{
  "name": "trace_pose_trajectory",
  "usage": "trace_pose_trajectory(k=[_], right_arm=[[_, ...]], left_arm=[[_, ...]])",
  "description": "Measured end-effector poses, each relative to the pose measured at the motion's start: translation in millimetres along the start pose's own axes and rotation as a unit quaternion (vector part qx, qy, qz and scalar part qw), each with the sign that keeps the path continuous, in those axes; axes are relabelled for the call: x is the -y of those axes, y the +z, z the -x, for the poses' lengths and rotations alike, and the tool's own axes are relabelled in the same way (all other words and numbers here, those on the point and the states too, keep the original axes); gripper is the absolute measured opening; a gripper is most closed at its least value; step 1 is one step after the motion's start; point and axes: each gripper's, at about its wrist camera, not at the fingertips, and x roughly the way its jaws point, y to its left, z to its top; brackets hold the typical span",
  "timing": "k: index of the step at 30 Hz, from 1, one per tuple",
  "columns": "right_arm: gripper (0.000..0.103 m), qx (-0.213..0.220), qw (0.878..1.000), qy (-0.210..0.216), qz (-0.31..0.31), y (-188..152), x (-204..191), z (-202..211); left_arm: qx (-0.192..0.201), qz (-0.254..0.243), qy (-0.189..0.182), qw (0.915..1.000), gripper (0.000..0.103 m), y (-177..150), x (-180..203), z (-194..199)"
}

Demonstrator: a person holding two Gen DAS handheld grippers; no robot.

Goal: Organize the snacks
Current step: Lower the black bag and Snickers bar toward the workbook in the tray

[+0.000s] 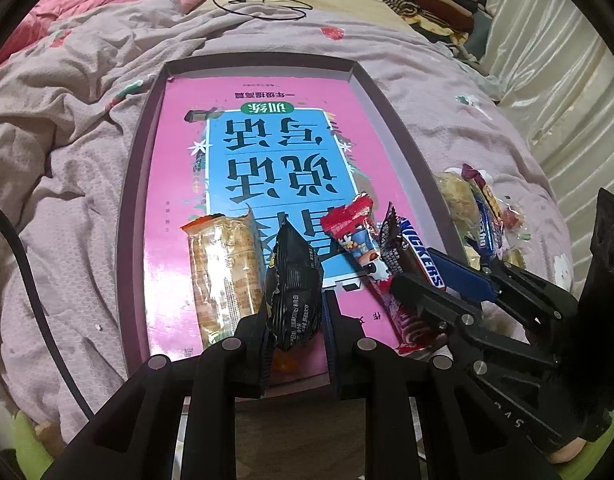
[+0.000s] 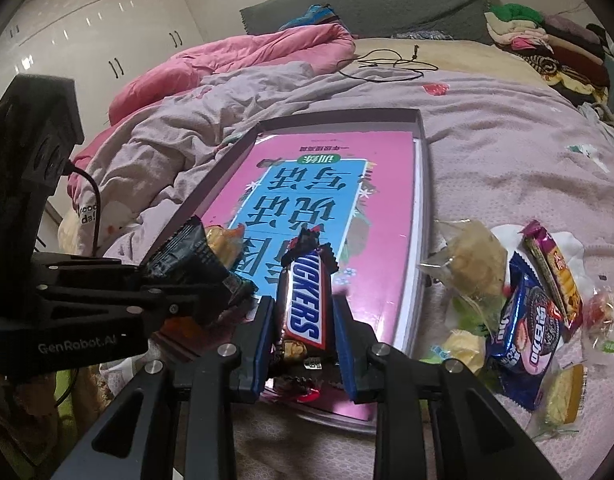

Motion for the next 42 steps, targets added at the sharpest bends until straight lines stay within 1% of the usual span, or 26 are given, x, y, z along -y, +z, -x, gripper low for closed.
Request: trace_pose_trajectory(k=[11, 19, 28, 37, 42], right_arm=[[0.030, 0.001, 1.000, -0.013, -0.020, -1.8, 10.3, 4.1], [0.031, -0.003, 1.000, -0.005, -0.016, -4.7, 8.2, 6.6], [0.040, -0.001, 1.000, 0.011, 0.003, -6.7, -4.2, 9.5], [0.040, 0.000, 1.000, 0.012, 0.001, -6.9, -3.7, 12.0], [0.043, 0.002, 1.000, 0.011, 0.000, -6.1, -2.3, 15.2]], left_arm=[[0.000, -0.004, 0.002, 1.0000, 0.022, 0.1, 1.6, 0.1], [-0.002, -0.008, 0.004, 1.0000, 0.022, 0.2, 4.5, 0.0], [-0.001, -0.008, 0.008, 0.9999, 0.022, 0.1, 6.2, 2.4], [0.002, -0.011, 0.011, 0.9999, 0.022, 0.7, 8.2, 5.8], [0.003, -0.011, 0.012, 0.9999, 0.022, 1.0, 9.0, 7.3]])
